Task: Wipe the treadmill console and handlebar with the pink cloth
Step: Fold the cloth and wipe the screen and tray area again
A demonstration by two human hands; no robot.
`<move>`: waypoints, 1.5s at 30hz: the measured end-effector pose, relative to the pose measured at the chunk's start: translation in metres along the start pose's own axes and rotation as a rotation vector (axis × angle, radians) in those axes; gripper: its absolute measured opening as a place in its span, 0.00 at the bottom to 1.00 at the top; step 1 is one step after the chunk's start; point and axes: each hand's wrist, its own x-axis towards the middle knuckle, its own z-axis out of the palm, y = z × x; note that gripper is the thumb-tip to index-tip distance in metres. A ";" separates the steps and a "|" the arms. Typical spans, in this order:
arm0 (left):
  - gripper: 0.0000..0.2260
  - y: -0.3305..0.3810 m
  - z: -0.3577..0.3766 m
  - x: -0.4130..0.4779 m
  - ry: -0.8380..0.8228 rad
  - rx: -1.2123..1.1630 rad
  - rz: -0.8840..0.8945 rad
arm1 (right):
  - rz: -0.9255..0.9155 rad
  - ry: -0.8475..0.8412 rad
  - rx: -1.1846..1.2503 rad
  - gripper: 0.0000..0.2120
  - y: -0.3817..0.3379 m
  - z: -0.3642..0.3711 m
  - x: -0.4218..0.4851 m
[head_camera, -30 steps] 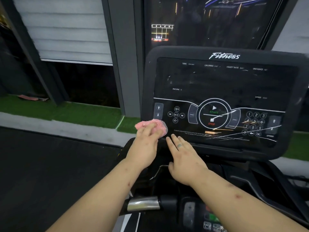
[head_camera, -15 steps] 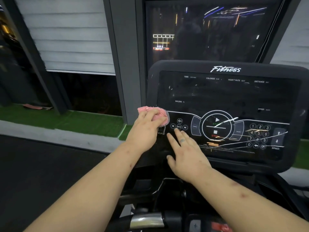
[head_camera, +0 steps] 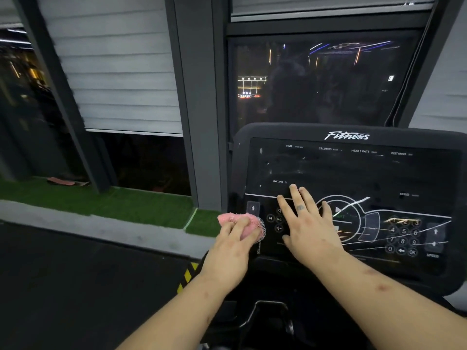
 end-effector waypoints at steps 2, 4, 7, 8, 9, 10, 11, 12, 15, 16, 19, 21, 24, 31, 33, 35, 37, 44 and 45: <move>0.28 -0.004 -0.002 0.011 0.045 0.010 -0.008 | -0.009 0.003 -0.008 0.45 0.001 0.001 0.000; 0.27 -0.008 -0.010 0.030 0.113 0.028 -0.015 | -0.011 0.009 -0.002 0.45 0.002 0.002 0.000; 0.24 -0.011 -0.030 0.064 0.187 0.045 0.024 | -0.012 -0.005 0.000 0.44 0.002 0.003 0.001; 0.23 -0.012 -0.039 0.077 0.200 0.046 0.038 | -0.013 -0.006 0.002 0.44 0.002 0.003 0.001; 0.22 -0.013 -0.049 0.090 0.207 0.042 0.042 | -0.013 -0.004 0.004 0.45 0.001 0.002 0.002; 0.22 -0.014 -0.058 0.103 0.213 0.038 0.039 | -0.014 -0.002 0.004 0.45 0.001 0.002 0.002; 0.22 -0.016 -0.067 0.116 0.213 0.038 0.037 | -0.014 0.000 0.003 0.45 0.002 0.002 0.002; 0.22 -0.017 -0.076 0.129 0.207 0.041 0.038 | -0.015 -0.005 0.002 0.45 0.002 0.003 0.002; 0.20 -0.020 -0.099 0.162 0.202 0.026 0.052 | -0.022 0.003 0.002 0.45 0.003 0.004 0.002; 0.20 -0.022 -0.105 0.171 0.202 0.019 0.049 | -0.024 0.006 0.007 0.45 0.003 0.005 0.002; 0.20 -0.024 -0.118 0.191 0.224 0.001 0.026 | -0.024 0.013 0.023 0.46 0.004 0.009 0.003; 0.21 -0.024 -0.119 0.194 0.245 -0.014 0.004 | -0.023 0.026 0.024 0.46 0.003 0.009 0.003; 0.20 -0.023 -0.107 0.176 0.248 -0.011 0.022 | -0.022 0.012 0.020 0.46 0.002 0.008 0.002; 0.19 -0.022 -0.045 0.083 0.259 -0.062 0.008 | -0.014 0.005 0.009 0.44 0.000 0.004 0.001; 0.22 -0.020 -0.028 0.057 0.259 -0.068 -0.008 | -0.012 0.008 0.019 0.44 0.000 0.004 0.001; 0.22 -0.019 -0.021 0.047 0.265 -0.050 -0.004 | -0.008 0.018 0.027 0.45 -0.001 0.006 0.002; 0.22 -0.020 -0.025 0.056 0.267 -0.034 0.011 | -0.002 0.032 0.033 0.47 -0.001 0.006 0.002; 0.26 -0.017 -0.079 0.145 0.231 0.068 0.001 | -0.002 0.003 0.016 0.46 -0.001 0.001 0.002; 0.26 -0.017 -0.087 0.157 0.231 0.075 -0.001 | -0.003 -0.004 0.020 0.46 0.000 0.001 0.002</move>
